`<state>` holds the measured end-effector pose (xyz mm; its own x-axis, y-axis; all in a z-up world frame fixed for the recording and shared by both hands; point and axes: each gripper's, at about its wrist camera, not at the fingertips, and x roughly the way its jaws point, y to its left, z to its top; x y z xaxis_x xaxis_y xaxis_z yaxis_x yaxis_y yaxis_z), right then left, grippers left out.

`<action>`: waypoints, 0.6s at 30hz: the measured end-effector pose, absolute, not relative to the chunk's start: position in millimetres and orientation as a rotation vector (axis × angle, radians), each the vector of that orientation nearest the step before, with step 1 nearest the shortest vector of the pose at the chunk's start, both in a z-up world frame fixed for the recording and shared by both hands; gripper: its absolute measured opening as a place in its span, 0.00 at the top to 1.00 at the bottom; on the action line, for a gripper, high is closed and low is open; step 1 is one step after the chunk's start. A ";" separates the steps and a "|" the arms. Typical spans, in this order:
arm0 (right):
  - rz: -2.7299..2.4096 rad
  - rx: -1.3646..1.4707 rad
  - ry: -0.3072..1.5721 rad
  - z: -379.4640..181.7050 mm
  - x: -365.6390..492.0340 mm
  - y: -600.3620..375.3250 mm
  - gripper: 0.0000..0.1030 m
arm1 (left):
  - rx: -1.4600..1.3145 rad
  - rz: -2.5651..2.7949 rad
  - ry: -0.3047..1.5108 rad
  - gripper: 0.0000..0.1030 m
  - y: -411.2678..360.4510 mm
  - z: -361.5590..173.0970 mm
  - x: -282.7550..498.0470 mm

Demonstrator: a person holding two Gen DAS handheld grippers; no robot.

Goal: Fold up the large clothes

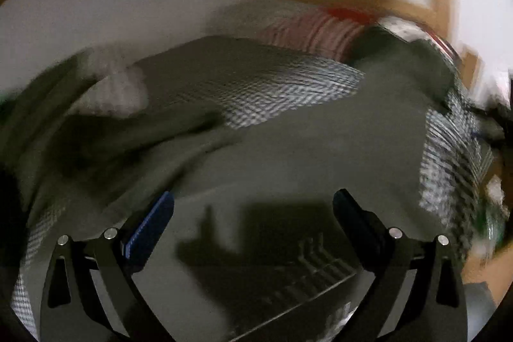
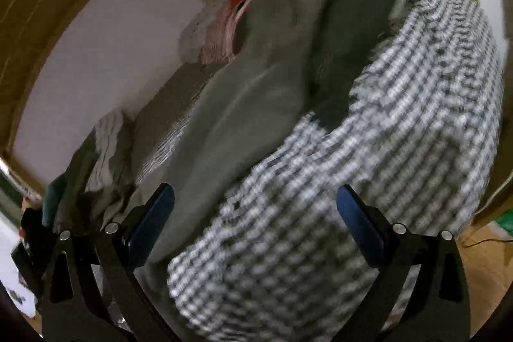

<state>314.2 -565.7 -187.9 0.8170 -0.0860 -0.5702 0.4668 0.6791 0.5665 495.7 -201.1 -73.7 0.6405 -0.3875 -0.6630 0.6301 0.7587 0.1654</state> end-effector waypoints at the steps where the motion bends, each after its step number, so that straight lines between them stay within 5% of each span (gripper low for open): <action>1: -0.342 0.756 0.538 -188.1 308.7 -569.7 0.03 | 0.468 -0.659 0.657 0.05 -238.7 -79.7 491.6; 6: -0.364 0.730 0.538 -190.4 272.3 -599.1 0.03 | 0.801 -0.804 0.645 0.05 -412.0 -125.3 468.6; 10: -0.315 0.733 0.486 -182.6 279.1 -625.1 0.03 | 0.871 -0.759 0.675 0.05 -459.7 -148.0 479.2; 12: -0.295 0.695 0.473 -177.5 299.0 -637.2 0.03 | 0.778 -0.798 0.787 0.16 -457.7 -146.6 498.2; 13: -0.294 0.673 0.472 -174.6 312.4 -638.2 0.03 | 0.714 -0.848 0.849 0.38 -452.7 -145.2 505.5; 14: -0.287 0.649 0.465 -168.8 325.5 -638.9 0.03 | 0.655 -0.858 0.884 0.45 -444.0 -143.4 512.2; 18: -0.317 0.689 0.453 -162.0 382.2 -671.5 0.03 | 0.649 -0.874 0.876 0.49 -429.5 -145.4 510.1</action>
